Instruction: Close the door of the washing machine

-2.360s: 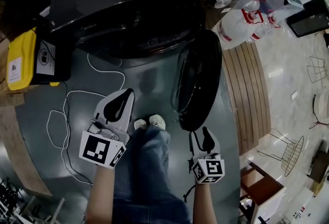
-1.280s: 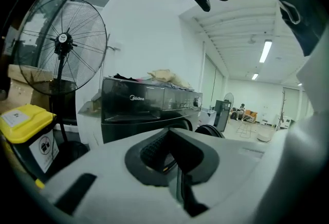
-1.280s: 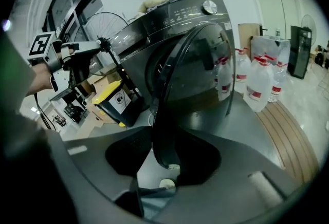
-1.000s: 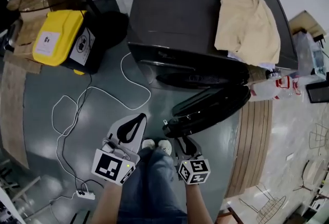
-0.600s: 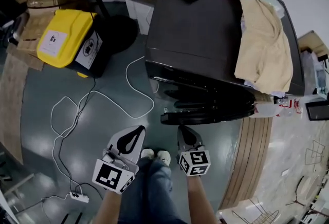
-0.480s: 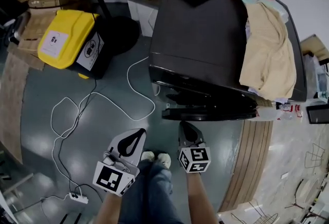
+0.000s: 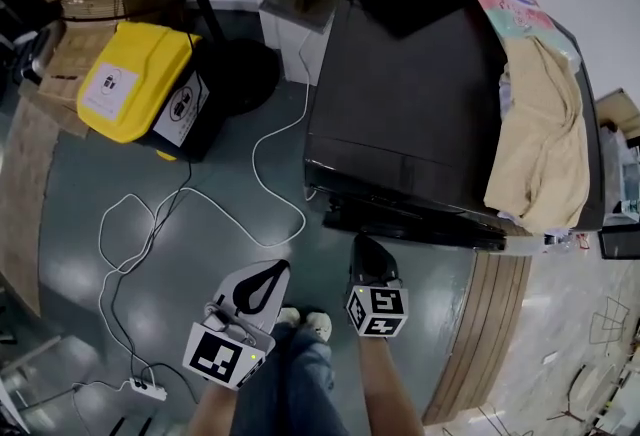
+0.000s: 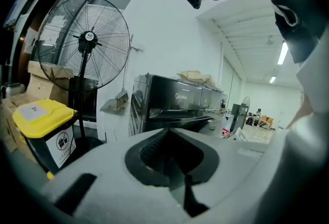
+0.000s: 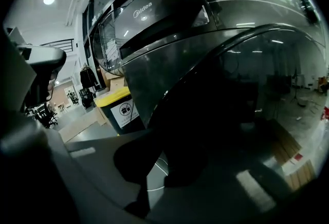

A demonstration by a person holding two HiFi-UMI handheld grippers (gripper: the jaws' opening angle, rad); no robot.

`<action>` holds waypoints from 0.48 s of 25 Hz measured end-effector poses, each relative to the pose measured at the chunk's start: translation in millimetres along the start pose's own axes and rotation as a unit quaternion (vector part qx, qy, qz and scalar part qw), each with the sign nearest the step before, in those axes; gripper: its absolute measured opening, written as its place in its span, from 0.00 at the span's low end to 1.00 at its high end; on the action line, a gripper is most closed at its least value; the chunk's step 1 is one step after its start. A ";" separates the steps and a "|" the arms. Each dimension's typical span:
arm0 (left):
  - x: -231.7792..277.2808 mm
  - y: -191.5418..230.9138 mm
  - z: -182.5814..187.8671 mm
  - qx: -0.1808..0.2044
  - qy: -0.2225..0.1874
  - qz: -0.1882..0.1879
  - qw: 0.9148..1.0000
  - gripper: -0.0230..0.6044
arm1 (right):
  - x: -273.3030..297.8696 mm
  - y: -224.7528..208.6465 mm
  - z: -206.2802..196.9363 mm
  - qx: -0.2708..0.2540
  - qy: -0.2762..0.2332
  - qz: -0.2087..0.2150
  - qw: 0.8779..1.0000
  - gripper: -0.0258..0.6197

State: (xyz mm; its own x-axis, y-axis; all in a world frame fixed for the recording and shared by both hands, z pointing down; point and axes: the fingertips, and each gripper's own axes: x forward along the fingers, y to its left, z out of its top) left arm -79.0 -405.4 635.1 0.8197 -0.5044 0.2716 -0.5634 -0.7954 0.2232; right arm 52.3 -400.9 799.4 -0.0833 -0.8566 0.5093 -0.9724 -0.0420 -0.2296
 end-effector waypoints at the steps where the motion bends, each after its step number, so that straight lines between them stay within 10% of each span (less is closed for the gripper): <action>1: 1.1 1.7 -0.7 0.004 0.003 -0.001 1.000 0.04 | 0.4 0.0 0.7 0.001 -0.001 0.002 1.000 0.05; 12: 5.0 -2.6 -12.1 0.018 0.010 -0.009 1.000 0.04 | 4.1 0.4 -0.3 0.005 -0.017 0.006 1.000 0.05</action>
State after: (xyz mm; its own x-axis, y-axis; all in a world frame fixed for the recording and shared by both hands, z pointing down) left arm -74.7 -401.8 647.2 0.8272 -0.4837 0.2860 -0.5443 -0.8161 0.1942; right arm 51.5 -404.2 801.6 -0.0874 -0.8741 0.4777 -0.9692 -0.0362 -0.2437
